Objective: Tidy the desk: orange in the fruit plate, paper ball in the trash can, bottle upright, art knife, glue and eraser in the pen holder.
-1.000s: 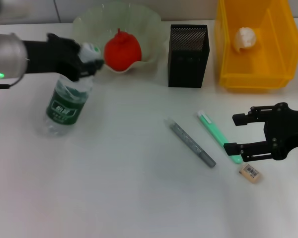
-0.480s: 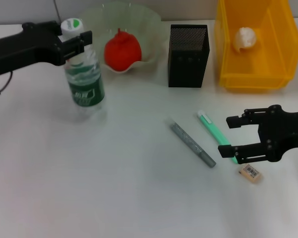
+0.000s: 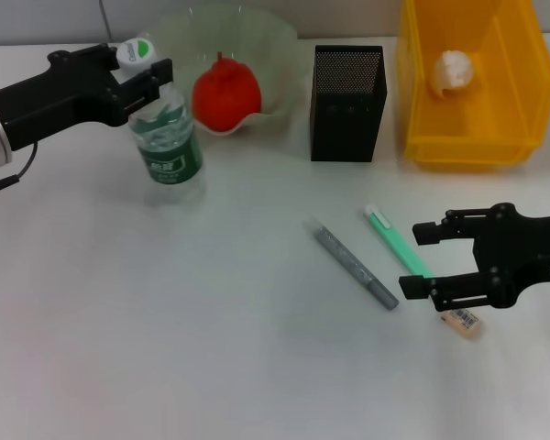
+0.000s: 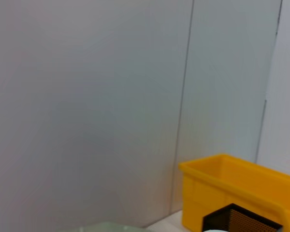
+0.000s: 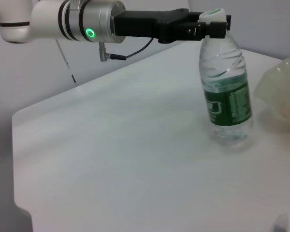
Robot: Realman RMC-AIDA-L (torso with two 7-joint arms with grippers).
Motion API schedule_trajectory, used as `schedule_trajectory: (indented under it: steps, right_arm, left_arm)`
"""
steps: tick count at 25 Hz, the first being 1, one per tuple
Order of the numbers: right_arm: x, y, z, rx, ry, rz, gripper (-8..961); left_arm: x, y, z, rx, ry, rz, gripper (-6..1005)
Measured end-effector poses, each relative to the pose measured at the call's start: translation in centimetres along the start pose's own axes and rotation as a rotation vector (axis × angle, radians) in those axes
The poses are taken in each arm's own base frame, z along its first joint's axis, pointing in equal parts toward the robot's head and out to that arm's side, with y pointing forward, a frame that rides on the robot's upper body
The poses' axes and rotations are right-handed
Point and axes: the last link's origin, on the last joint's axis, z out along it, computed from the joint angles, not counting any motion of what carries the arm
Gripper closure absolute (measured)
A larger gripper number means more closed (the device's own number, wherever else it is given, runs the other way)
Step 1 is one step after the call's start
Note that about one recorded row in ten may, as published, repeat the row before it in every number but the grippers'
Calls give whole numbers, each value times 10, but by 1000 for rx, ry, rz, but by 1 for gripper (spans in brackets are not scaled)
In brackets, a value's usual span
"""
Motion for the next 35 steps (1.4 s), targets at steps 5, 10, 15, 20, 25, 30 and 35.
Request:
schedule_trajectory:
  steps: [5, 10, 15, 20, 25, 30, 35]
  right_arm:
    - [3, 0, 0, 1, -2, 8, 183]
    - [4, -1, 1, -5, -2, 16, 182]
    - [3, -1, 2, -3, -3, 14, 182]
    - [3, -1, 3, -1, -4, 14, 183]
    - [2, -3, 4, -7, -5, 18, 183]
    - [1, -4, 5, -8, -2, 18, 182]
    - [-9, -3, 2, -3, 24, 10, 182]
  left_arm:
    - [-6, -3, 4, 15, -11, -19, 538]
    - [-8, -3, 6, 14, -13, -6, 536]
    - [-8, -3, 6, 17, -12, -8, 534]
    - [-9, -4, 8, 26, -16, -11, 533]
    - [-10, -3, 8, 22, -20, -8, 531]
    - [-8, -3, 2, 16, -9, -4, 424]
    - [4, -1, -20, -42, 67, -9, 169]
